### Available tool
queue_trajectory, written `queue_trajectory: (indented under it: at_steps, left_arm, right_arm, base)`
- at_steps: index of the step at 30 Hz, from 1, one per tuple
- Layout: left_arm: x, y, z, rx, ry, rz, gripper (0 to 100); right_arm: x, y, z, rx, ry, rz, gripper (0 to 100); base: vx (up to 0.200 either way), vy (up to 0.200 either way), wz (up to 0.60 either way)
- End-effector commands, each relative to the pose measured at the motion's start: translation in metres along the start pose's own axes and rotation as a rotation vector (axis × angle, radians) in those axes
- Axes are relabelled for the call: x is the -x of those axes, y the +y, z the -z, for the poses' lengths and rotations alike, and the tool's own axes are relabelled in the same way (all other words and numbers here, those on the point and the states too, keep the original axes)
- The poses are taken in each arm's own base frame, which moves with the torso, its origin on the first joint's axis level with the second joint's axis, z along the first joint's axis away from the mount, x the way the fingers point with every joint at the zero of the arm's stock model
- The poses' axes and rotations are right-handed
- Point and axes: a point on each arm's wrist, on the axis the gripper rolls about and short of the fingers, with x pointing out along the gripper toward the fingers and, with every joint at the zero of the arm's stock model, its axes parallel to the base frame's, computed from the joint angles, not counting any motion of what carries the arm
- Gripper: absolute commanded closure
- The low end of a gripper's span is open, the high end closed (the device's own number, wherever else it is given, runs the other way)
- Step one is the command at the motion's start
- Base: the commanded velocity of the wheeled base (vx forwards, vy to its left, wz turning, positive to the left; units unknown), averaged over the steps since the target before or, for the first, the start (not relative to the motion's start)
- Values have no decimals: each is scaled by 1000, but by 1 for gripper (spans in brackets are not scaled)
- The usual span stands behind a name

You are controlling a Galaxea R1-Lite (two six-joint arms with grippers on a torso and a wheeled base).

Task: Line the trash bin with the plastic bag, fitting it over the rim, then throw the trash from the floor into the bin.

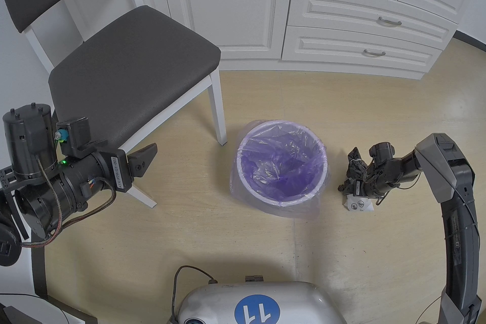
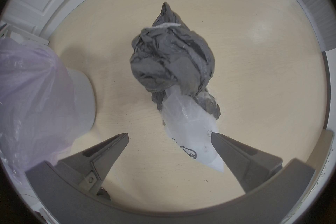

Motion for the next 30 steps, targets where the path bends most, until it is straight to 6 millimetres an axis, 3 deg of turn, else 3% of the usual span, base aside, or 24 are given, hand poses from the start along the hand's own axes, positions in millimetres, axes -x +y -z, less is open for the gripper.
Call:
queue_trajectory:
  at_steps: [1,9,14,30]
  left_arm:
    - [0,0,0,-1,2,-1,0]
    - [0,0,0,0,-1,0,0]
    - [0,0,0,0,0,-1,0]
    - [0,0,-1,0,-3,0,0]
  right_arm:
    - [-10,1,8,4,24,0,0]
    - [-19,0,15,6,-20,-5,0]
    - [-36,1,24,18,-89,-15,0]
    - [-43,1,24,-1,-112,-20,0]
  base:
    - [0,0,0]
    - [0,0,0]
    - [0,0,0]
    - [0,0,0]
